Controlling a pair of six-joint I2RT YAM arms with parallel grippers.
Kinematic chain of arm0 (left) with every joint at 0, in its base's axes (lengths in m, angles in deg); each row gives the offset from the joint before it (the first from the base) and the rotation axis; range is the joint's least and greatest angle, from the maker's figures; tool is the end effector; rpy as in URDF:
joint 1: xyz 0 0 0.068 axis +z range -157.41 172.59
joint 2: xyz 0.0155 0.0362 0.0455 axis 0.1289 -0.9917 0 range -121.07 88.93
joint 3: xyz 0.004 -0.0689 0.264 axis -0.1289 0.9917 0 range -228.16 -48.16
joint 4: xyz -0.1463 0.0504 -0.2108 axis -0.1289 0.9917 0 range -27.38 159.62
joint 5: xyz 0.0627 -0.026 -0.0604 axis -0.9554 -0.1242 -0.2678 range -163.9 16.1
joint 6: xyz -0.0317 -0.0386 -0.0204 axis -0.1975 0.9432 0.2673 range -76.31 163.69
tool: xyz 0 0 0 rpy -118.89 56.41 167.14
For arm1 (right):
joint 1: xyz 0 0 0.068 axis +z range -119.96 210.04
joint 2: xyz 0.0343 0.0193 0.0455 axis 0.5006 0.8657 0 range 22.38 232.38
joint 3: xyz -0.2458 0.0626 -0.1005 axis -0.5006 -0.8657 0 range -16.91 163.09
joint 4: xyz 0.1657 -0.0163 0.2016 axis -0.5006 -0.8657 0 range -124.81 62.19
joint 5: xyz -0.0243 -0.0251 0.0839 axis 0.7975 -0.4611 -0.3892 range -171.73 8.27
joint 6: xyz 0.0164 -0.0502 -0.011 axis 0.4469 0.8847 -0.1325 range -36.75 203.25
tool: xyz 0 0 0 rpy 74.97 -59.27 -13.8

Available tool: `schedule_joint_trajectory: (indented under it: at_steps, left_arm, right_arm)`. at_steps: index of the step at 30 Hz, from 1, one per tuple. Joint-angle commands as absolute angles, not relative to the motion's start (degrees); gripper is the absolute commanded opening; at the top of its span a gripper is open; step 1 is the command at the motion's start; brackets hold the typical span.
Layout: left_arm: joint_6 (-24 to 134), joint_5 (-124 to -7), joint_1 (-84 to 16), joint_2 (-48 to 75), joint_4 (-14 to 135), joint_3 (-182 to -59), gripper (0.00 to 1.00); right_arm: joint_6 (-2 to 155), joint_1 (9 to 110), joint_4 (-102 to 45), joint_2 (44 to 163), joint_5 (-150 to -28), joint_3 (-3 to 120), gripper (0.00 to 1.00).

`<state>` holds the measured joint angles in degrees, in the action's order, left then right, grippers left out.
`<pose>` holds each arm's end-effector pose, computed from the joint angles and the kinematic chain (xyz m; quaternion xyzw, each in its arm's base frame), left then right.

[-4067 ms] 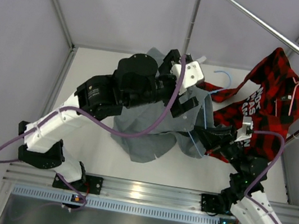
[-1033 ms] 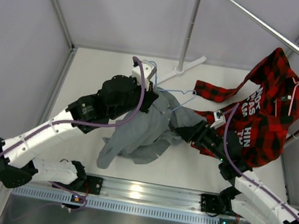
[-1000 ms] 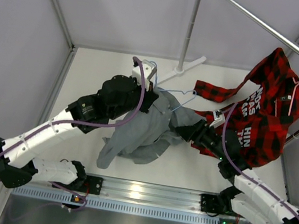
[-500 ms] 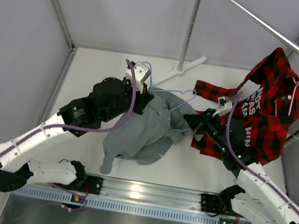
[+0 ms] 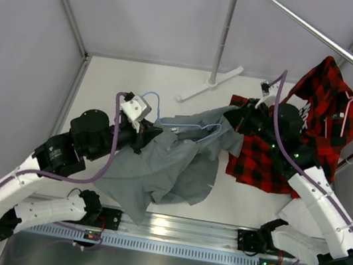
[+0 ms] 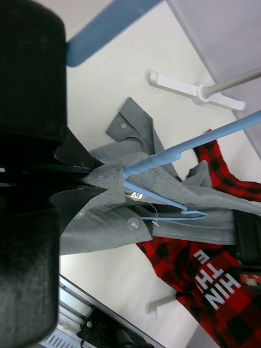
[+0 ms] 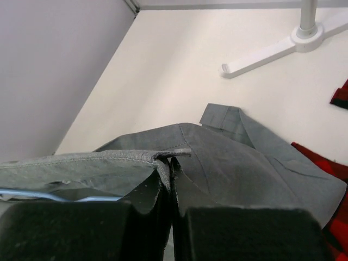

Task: Place the shirt on the hanger

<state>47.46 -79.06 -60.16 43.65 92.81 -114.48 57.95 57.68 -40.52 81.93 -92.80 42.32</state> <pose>0.0930 -0.1169 0.4277 0.2886 0.7042 -0.2765 0.5868 0.2074 0.1164 0.3751 -0.0758 0.7778 0.3437 0.5208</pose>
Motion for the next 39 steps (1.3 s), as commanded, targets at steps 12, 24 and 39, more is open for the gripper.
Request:
schedule_joint_trajectory:
  at_steps: [12, 24, 39]
  left_arm:
    - [56.87, -93.06, -60.05, 32.16, 89.18, -122.87, 0.00]
    - [71.80, -56.89, -33.99, 15.72, 75.22, -141.33, 0.00]
    - [40.97, -11.91, -31.23, 24.24, 78.61, -128.23, 0.00]
  right_arm:
    - [54.26, 59.91, -34.60, 79.95, -106.59, 41.99, 0.00]
    - [50.12, 81.37, -17.18, 81.71, -87.22, 35.83, 0.00]
    - [59.69, 81.28, -60.67, 49.99, -79.44, 34.41, 0.79]
